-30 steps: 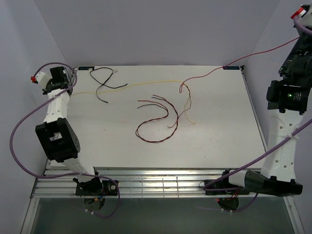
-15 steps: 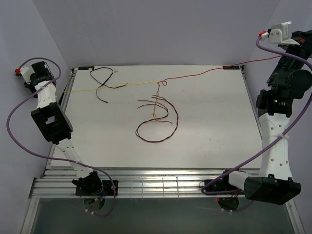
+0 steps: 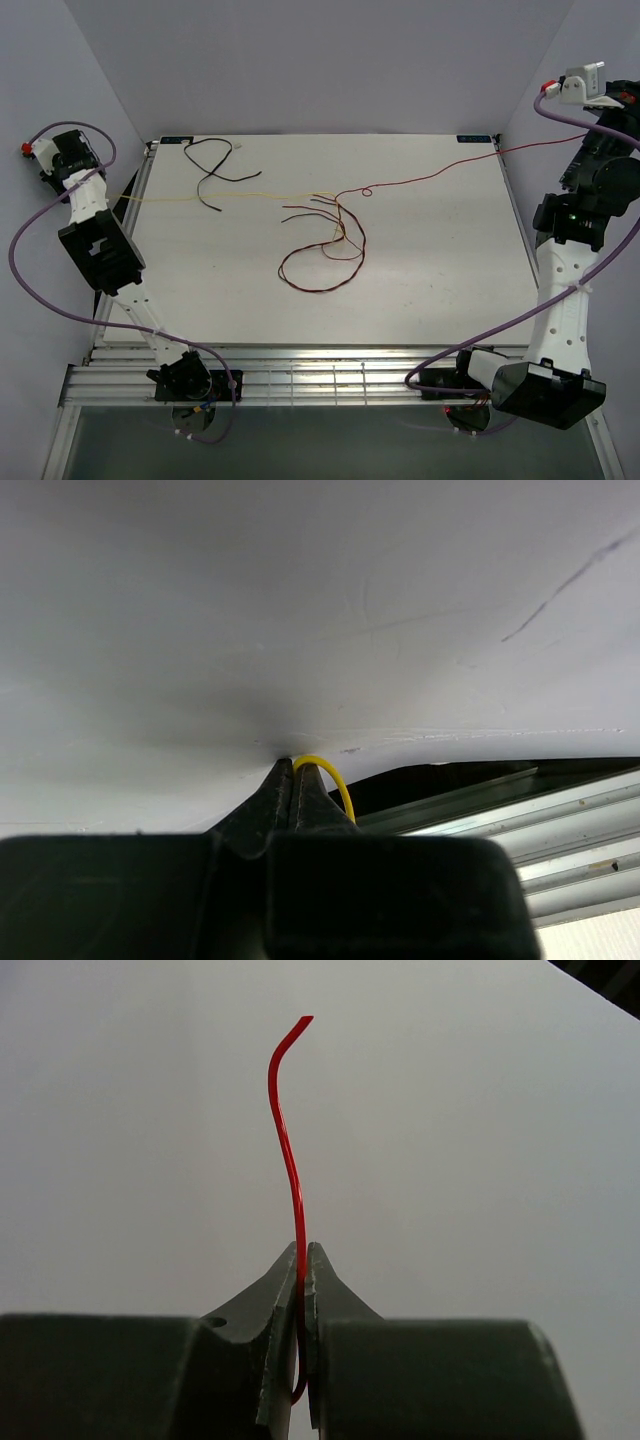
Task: Untangle the cables
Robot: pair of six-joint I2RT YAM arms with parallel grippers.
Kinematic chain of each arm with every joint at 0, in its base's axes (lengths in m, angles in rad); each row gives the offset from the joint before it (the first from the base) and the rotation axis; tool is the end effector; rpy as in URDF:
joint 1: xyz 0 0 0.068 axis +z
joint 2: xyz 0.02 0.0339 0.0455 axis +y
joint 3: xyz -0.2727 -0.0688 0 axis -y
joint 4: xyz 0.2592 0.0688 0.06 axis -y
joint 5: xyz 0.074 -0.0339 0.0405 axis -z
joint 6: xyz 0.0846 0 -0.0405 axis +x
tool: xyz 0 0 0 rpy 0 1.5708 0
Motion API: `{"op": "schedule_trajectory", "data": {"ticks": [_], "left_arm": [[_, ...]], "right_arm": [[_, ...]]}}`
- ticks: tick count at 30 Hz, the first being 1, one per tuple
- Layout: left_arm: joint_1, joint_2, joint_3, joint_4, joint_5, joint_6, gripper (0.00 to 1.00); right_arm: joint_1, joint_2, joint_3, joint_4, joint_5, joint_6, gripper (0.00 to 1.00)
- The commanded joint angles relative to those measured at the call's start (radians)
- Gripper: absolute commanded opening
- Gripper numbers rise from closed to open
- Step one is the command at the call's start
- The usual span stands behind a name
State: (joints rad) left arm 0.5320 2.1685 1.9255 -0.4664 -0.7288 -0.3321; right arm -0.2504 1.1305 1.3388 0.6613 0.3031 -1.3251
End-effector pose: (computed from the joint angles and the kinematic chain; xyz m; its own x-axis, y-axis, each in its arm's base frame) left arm 0.4398 0.3243 0.2455 -0.2653 -0.4384 -0.8587 -0.9524 0.2577 0.1627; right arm 0.2309 -0.0851 0.5907 -0.2303 -0.8966 -0.3781 0.8209 0.0297 -0.5703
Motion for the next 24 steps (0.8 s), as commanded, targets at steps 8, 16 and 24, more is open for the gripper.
{"op": "schedule_trajectory", "data": {"ticks": [8, 16, 24], "left_arm": [[0.066, -0.071, -0.043, 0.006, 0.315, -0.019, 0.00], [-0.284, -0.338, -0.170, 0.139, 0.424, 0.037, 0.00], [-0.635, -0.466, -0.374, 0.230, 0.299, 0.034, 0.00]], "right_arm": [[-0.039, -0.041, -0.049, 0.042, -0.047, 0.018, 0.08], [-0.035, -0.141, -0.135, -0.270, -0.549, 0.746, 0.08], [-0.024, -0.137, -0.485, 0.073, -0.786, 1.550, 0.08]]}}
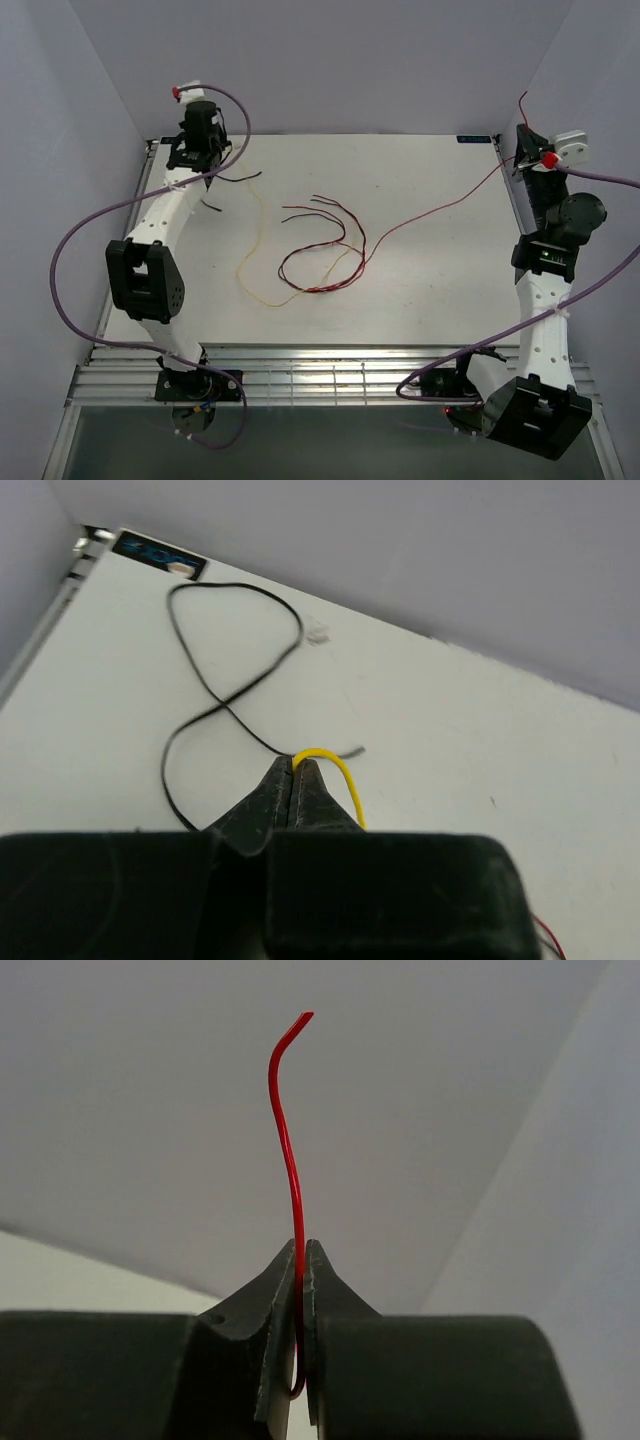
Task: Untangle the cables
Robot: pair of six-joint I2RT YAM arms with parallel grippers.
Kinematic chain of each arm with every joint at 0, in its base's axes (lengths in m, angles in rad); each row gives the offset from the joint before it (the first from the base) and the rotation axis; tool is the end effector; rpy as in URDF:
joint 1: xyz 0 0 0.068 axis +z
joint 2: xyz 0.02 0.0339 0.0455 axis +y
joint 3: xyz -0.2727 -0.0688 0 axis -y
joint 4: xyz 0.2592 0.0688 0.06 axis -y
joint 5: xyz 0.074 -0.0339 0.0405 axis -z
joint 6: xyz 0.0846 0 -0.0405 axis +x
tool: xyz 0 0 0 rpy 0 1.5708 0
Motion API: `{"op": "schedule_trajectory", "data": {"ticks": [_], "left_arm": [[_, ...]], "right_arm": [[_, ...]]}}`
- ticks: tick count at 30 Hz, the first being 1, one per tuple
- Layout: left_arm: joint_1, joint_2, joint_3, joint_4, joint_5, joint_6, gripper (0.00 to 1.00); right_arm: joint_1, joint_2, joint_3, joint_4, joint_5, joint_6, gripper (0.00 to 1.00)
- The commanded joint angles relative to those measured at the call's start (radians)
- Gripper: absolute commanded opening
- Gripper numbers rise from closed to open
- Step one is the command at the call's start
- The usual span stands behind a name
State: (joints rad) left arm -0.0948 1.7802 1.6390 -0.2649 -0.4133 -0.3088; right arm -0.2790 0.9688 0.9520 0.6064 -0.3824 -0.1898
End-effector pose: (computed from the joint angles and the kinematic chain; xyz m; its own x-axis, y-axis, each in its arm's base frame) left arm 0.4820 -0.0117 0.3433 -0.2894 -0.2521 -0.9234 -0.3869 0.9132 -0.1280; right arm 0.2514 -0.0392 0.4787 0.5330 -0.3348 -0.7771 0.0590 0.9309 -0.3606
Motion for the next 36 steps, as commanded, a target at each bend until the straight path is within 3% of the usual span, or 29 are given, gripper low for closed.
{"op": "schedule_trajectory", "data": {"ticks": [1, 4, 6, 9, 12, 14, 19, 22, 23, 25, 27, 33, 35, 36], "left_arm": [[-0.050, -0.080, -0.122, 0.044, 0.002, 0.055, 0.00], [-0.150, -0.062, -0.211, 0.050, 0.028, 0.143, 0.00], [-0.216, -0.044, -0.266, 0.021, -0.013, 0.155, 0.00], [-0.259, -0.009, -0.288, -0.077, 0.008, 0.050, 0.00], [-0.263, 0.004, -0.306, -0.137, 0.158, -0.071, 0.00], [-0.266, 0.002, -0.340, -0.155, 0.218, -0.114, 0.00], [-0.279, -0.021, -0.410, -0.218, 0.246, -0.188, 0.00], [-0.298, -0.044, -0.439, -0.267, 0.257, -0.217, 0.22], [-0.302, -0.054, -0.456, -0.296, 0.266, -0.228, 0.32], [-0.312, -0.068, -0.470, -0.324, 0.274, -0.246, 0.40], [-0.316, -0.103, -0.488, -0.359, 0.277, -0.276, 0.50], [-0.319, -0.237, -0.541, -0.369, 0.312, -0.306, 0.68], [-0.322, -0.280, -0.556, -0.370, 0.333, -0.306, 0.92], [-0.324, -0.291, -0.573, -0.370, 0.346, -0.306, 0.92]], "right_arm": [[0.014, 0.033, -0.111, 0.109, -0.117, 0.426, 0.08], [0.046, 0.051, -0.119, -0.069, -0.095, 0.370, 0.08], [0.060, 0.059, -0.133, -0.161, 0.005, 0.339, 0.08], [0.060, 0.100, -0.151, -0.235, 0.153, 0.390, 0.08], [0.061, 0.204, -0.089, -0.348, 0.233, 0.408, 0.08], [0.063, 0.258, -0.038, -0.445, 0.232, 0.411, 0.08], [0.093, 0.360, -0.030, -0.471, 0.203, 0.428, 0.08], [0.115, 0.396, -0.016, -0.525, 0.281, 0.441, 0.21], [0.121, 0.404, -0.010, -0.565, 0.318, 0.441, 0.39], [0.141, 0.427, 0.016, -0.605, 0.352, 0.441, 0.58], [0.153, 0.435, 0.039, -0.681, 0.384, 0.449, 0.92], [0.234, 0.389, 0.096, -0.767, 0.436, 0.403, 0.90], [0.279, 0.372, 0.096, -0.784, 0.403, 0.401, 0.90], [0.340, 0.357, 0.091, -0.792, 0.395, 0.405, 0.90]]}}
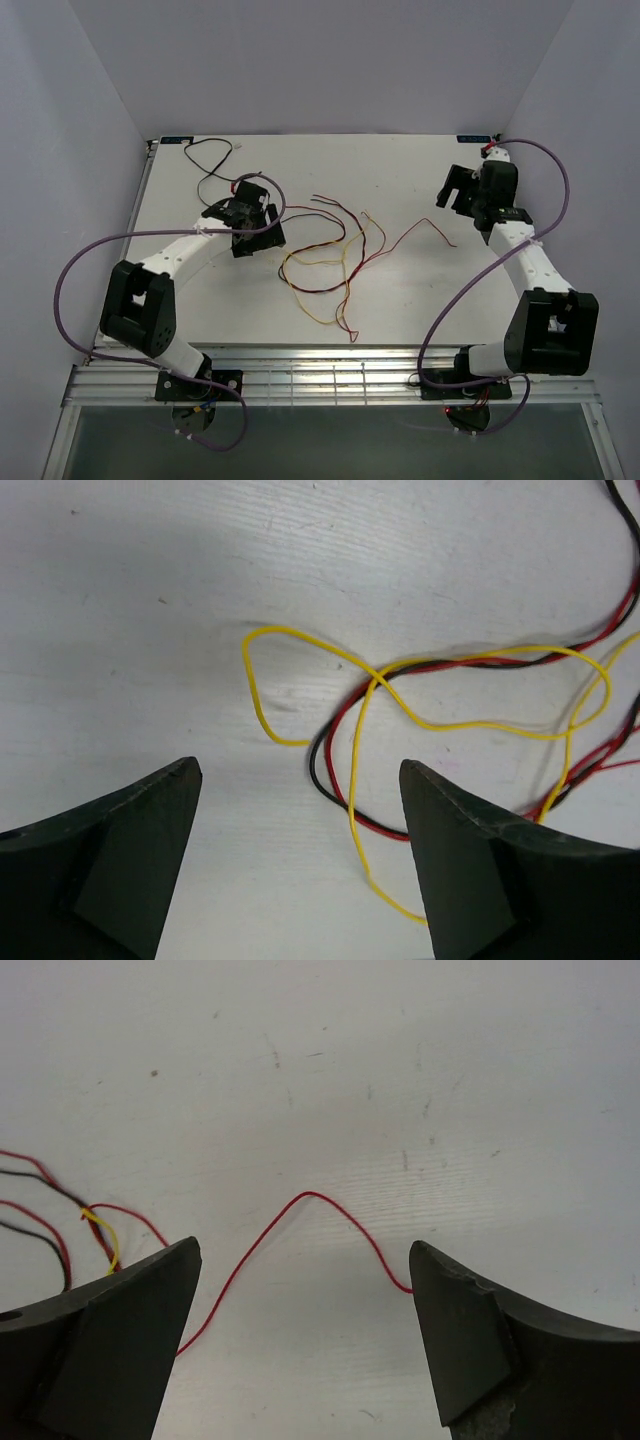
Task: Untangle the cables
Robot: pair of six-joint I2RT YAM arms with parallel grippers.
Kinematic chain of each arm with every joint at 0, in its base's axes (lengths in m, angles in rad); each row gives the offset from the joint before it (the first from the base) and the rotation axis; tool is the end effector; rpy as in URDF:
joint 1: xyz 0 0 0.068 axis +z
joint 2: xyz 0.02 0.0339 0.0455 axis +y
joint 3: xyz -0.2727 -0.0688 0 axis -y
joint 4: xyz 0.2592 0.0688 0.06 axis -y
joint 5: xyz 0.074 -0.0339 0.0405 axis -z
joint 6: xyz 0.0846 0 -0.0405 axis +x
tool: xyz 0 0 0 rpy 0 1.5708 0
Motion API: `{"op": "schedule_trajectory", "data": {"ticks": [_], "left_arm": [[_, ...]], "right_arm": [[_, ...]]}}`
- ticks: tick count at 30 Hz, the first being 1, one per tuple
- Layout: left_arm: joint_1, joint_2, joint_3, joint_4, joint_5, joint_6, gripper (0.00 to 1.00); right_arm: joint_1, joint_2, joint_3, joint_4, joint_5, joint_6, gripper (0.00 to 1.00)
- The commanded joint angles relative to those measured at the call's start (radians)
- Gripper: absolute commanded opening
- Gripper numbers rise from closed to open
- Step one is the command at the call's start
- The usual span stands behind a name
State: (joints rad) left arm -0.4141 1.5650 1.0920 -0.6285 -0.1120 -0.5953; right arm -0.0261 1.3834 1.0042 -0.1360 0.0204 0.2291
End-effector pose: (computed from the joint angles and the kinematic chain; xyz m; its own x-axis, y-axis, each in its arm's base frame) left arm 0.3224 -0.1314 0.1805 -0.8743 -0.2244 -0.4304 -0.1651 0.9713 -0.1711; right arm 0.3700 -0.0114 0.2631 -0.4697 0.2394 -0.8497 0.1545 0.9700 0.1878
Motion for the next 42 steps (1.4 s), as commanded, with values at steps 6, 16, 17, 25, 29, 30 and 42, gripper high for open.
{"op": "schedule_trajectory", "data": {"ticks": [6, 16, 17, 25, 29, 30, 42], "left_arm": [[-0.051, -0.115, -0.130, 0.058, 0.262, -0.032, 0.93], [-0.224, 0.007, -0.179, 0.185, 0.298, -0.158, 0.81], [-0.230, 0.018, -0.166, 0.185, 0.287, -0.165, 0.74], [-0.253, 0.040, -0.139, 0.089, 0.152, -0.158, 0.00], [-0.256, 0.021, -0.142, 0.098, 0.173, -0.158, 0.00], [-0.258, 0.017, -0.144, 0.101, 0.179, -0.158, 0.00], [-0.275, -0.043, -0.193, 0.135, 0.278, -0.149, 0.00]], "right_arm": [[0.350, -0.077, -0.061, -0.079, -0.152, 0.001, 0.90], [0.607, 0.123, -0.030, -0.180, -0.128, -0.002, 0.90], [0.611, 0.131, -0.030, -0.185, -0.108, -0.005, 0.90], [0.612, 0.123, -0.075, -0.154, 0.019, 0.050, 0.90], [0.611, 0.187, -0.052, -0.168, 0.135, 0.091, 0.92], [0.609, 0.193, -0.050, -0.166, 0.159, 0.105, 0.92], [0.601, 0.186, -0.133, 0.059, 0.168, 0.412, 0.90]]}}
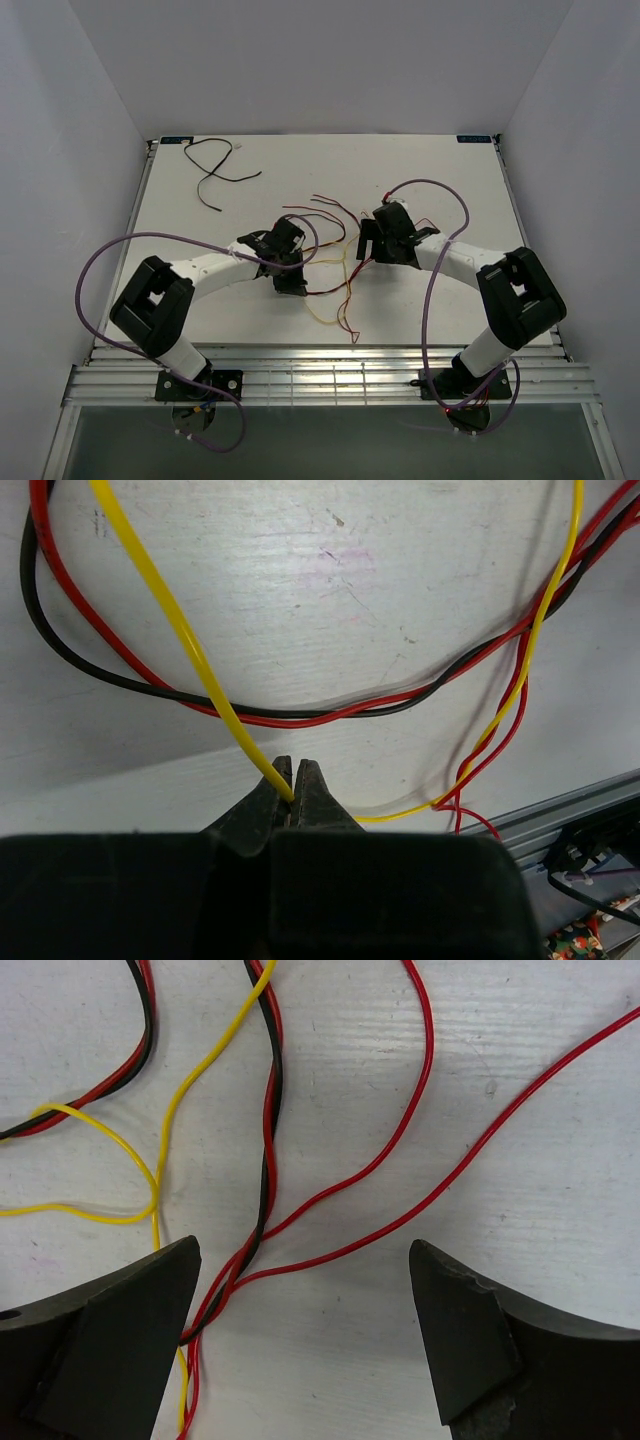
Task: Untangle the cables
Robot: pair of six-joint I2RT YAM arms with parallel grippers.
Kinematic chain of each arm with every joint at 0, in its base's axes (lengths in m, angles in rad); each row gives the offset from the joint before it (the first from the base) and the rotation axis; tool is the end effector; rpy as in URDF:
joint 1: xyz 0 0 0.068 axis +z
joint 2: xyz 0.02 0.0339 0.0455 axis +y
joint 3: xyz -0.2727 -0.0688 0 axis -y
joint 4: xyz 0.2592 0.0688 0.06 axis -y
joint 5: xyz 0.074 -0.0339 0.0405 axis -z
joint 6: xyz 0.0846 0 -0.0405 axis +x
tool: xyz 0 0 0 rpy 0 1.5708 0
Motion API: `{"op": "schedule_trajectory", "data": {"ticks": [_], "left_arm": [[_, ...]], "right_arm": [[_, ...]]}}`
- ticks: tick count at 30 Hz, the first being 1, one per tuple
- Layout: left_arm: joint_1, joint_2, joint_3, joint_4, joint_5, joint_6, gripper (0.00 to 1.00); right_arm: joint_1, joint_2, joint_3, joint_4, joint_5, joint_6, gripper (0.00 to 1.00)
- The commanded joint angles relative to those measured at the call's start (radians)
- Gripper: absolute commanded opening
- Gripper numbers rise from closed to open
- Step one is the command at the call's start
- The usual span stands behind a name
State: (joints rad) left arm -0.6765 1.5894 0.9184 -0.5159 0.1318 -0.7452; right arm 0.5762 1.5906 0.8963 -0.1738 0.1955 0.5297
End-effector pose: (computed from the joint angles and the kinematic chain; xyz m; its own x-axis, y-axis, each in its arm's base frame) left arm 0.2461 -0.2118 0.1256 -0.9783 -0.0767 -0.1926 -0.0059 0.9391 -0.3435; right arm 0.3146 0.1848 0.1466 -0.7691 0.0914 -0.6326 -0.0471 0.9789 0.1986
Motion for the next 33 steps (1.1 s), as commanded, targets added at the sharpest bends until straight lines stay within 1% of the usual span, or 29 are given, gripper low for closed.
{"op": "schedule_trajectory", "data": {"ticks": [1, 4, 6, 8, 9, 10, 12, 13, 15, 16, 18, 19, 20, 21, 22, 27, 29, 30, 32, 33], "left_arm": [[-0.012, -0.072, -0.023, 0.025, 0.032, -0.002, 0.00], [-0.017, -0.088, -0.032, 0.030, 0.031, -0.013, 0.00], [-0.020, -0.094, -0.041, 0.036, 0.023, -0.019, 0.00], [-0.021, -0.101, -0.046, 0.051, 0.012, -0.022, 0.00], [-0.021, -0.101, -0.047, 0.053, 0.009, -0.025, 0.00], [-0.021, -0.101, -0.047, 0.054, 0.008, -0.026, 0.00], [-0.026, -0.103, -0.049, 0.054, 0.008, -0.028, 0.00], [-0.026, -0.105, -0.050, 0.054, 0.008, -0.028, 0.00], [-0.029, -0.106, -0.053, 0.054, 0.006, -0.023, 0.00], [-0.029, -0.108, -0.053, 0.054, 0.006, -0.022, 0.00], [-0.031, -0.112, -0.053, 0.054, 0.006, -0.019, 0.00], [-0.032, -0.115, -0.053, 0.054, 0.005, -0.019, 0.00], [-0.032, -0.118, -0.055, 0.056, 0.003, -0.019, 0.00], [-0.034, -0.124, -0.055, 0.057, 0.002, -0.019, 0.00], [-0.034, -0.126, -0.055, 0.056, -0.001, -0.016, 0.00], [-0.034, -0.134, -0.020, 0.007, -0.055, -0.002, 0.00], [-0.032, -0.144, 0.003, -0.018, -0.084, 0.003, 0.00], [-0.034, -0.150, 0.038, -0.027, -0.101, 0.010, 0.00], [-0.032, -0.169, 0.086, -0.064, -0.184, 0.023, 0.00], [-0.032, -0.174, 0.152, -0.106, -0.261, 0.026, 0.00]], "right_arm": [[-0.001, -0.014, -0.026, 0.097, 0.005, 0.118, 0.90], [-0.006, 0.020, -0.034, 0.096, 0.044, 0.139, 0.94], [-0.009, 0.019, -0.051, 0.094, 0.048, 0.163, 0.96], [-0.009, 0.012, -0.083, 0.102, 0.074, 0.188, 1.00], [-0.010, 0.012, -0.089, 0.106, 0.082, 0.199, 0.98], [-0.010, 0.012, -0.099, 0.121, 0.090, 0.210, 0.91], [-0.015, 0.028, -0.106, 0.128, 0.108, 0.219, 0.86], [-0.018, 0.044, -0.103, 0.128, 0.111, 0.226, 0.81], [-0.026, 0.058, -0.094, 0.129, 0.117, 0.231, 0.74], [-0.027, 0.066, -0.092, 0.128, 0.125, 0.234, 0.65], [-0.029, 0.068, -0.096, 0.128, 0.136, 0.236, 0.54], [-0.029, 0.066, -0.097, 0.128, 0.142, 0.239, 0.38], [-0.032, 0.065, -0.099, 0.129, 0.143, 0.233, 0.30], [-0.033, 0.063, -0.103, 0.138, 0.145, 0.225, 0.14], [-0.033, 0.062, -0.103, 0.140, 0.153, 0.220, 0.08], [-0.048, 0.014, -0.103, 0.137, 0.206, 0.178, 0.08], [-0.055, -0.058, -0.108, 0.137, 0.261, 0.161, 0.08], [-0.059, -0.088, -0.108, 0.137, 0.275, 0.132, 0.08], [-0.093, -0.174, -0.103, 0.137, 0.311, 0.099, 0.08], [-0.113, -0.205, -0.099, 0.137, 0.308, 0.073, 0.08]]}}
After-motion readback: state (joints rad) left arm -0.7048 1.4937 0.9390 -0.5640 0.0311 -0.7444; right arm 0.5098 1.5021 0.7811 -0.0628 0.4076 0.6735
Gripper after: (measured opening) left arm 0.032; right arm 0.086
